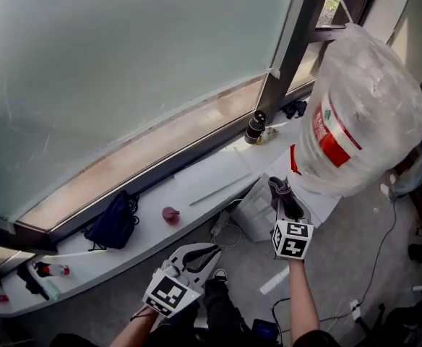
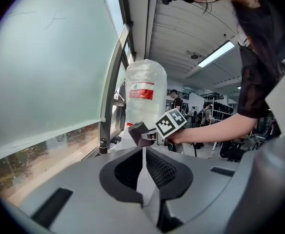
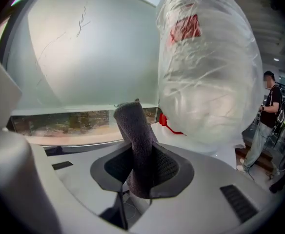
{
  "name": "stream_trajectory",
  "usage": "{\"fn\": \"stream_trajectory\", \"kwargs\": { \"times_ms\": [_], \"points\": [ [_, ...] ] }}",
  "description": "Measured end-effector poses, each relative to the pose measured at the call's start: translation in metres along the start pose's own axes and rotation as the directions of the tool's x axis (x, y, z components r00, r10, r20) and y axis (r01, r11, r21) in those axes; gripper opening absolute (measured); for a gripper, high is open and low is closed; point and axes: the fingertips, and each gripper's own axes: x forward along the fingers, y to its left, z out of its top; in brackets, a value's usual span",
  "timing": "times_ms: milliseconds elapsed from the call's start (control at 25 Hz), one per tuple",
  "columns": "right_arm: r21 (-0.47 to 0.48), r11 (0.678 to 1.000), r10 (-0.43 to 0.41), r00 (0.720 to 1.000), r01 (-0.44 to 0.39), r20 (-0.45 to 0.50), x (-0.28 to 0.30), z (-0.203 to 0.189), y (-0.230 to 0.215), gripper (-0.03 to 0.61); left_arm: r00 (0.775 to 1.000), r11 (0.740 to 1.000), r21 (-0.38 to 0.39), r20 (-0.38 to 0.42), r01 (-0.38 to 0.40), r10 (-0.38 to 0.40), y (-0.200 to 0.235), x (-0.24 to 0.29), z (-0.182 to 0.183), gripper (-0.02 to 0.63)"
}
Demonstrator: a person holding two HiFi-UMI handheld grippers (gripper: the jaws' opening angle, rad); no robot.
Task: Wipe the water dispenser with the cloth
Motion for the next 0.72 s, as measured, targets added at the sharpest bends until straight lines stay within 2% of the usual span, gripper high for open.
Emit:
{"fn": "stream_trajectory", "kwargs": {
  "times_ms": [200, 320, 560, 720],
  "points": [
    [-0.061, 0.998, -0.029, 0.999, 0.027, -0.043, 0.053, -0.039, 0.012, 0.104, 0.999, 1.0, -0.02, -0.028, -0.023, 0.022, 0.02, 0.009, -0.032, 0.031],
    [-0.101, 0.995, -0.02, 0.997, 0.013, -0.071, 0.08, -0.069, 0.024, 0.104, 0.998, 0.999, -0.027, -0.042, -0.039, 0.038, 0.033, 0.017, -0.051, 0.031],
    [-0.122, 0.992, -0.045, 0.986, 0.025, -0.158, 0.125, -0.148, 0.029, 0.103, 0.995, 0.995, -0.047, -0.051, -0.085, 0.083, 0.056, 0.041, -0.088, 0.031],
    [-0.146, 0.989, -0.05, 0.974, 0.018, -0.221, 0.155, -0.203, 0.035, 0.103, 0.993, 0.99, -0.091, -0.04, -0.111, 0.107, 0.072, 0.059, -0.119, 0.031]
  ]
}}
